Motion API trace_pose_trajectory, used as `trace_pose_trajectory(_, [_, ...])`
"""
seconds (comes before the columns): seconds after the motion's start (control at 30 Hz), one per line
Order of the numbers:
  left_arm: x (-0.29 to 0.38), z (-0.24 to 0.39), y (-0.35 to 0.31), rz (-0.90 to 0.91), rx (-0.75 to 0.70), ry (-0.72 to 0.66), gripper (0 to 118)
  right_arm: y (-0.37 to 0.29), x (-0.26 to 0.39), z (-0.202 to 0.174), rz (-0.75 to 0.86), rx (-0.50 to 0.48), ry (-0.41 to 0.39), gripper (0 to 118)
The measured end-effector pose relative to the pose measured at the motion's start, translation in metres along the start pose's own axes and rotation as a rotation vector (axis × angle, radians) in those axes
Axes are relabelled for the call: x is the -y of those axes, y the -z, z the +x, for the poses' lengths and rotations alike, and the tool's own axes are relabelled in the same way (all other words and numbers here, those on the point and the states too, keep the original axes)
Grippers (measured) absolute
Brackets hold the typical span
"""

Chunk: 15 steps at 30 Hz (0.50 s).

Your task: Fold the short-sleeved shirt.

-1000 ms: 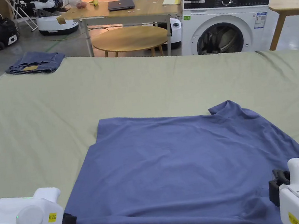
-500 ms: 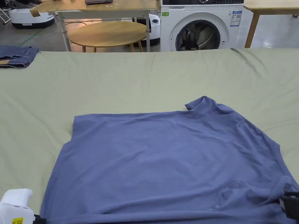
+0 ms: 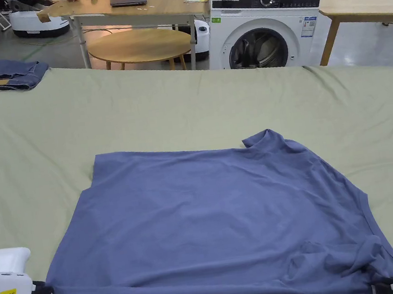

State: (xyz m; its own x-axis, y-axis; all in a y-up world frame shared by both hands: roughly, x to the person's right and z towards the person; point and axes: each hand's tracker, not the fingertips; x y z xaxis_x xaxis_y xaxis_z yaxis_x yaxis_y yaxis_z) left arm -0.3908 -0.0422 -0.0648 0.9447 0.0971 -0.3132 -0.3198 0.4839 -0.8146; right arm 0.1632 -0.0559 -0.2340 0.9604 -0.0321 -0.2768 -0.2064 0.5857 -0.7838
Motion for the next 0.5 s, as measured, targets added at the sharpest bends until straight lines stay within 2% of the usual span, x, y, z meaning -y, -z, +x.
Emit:
trace_pose_trajectory(0.13, [-0.018, 0.000, -0.021, 0.090, 0.020, 0.000, 1, -0.029, -0.028, -0.002, 0.117, -0.026, 0.012, 1])
trace_pose_trajectory(0.27, [-0.046, 0.001, -0.034, 0.178, 0.049, -0.008, 1, -0.040, -0.066, -0.008, 0.188, -0.021, -0.016, 1])
trace_pose_trajectory(0.5, [-0.114, -0.003, -0.010, 0.210, 0.054, -0.051, 1, 0.002, -0.136, -0.011, 0.231, 0.007, -0.019, 1])
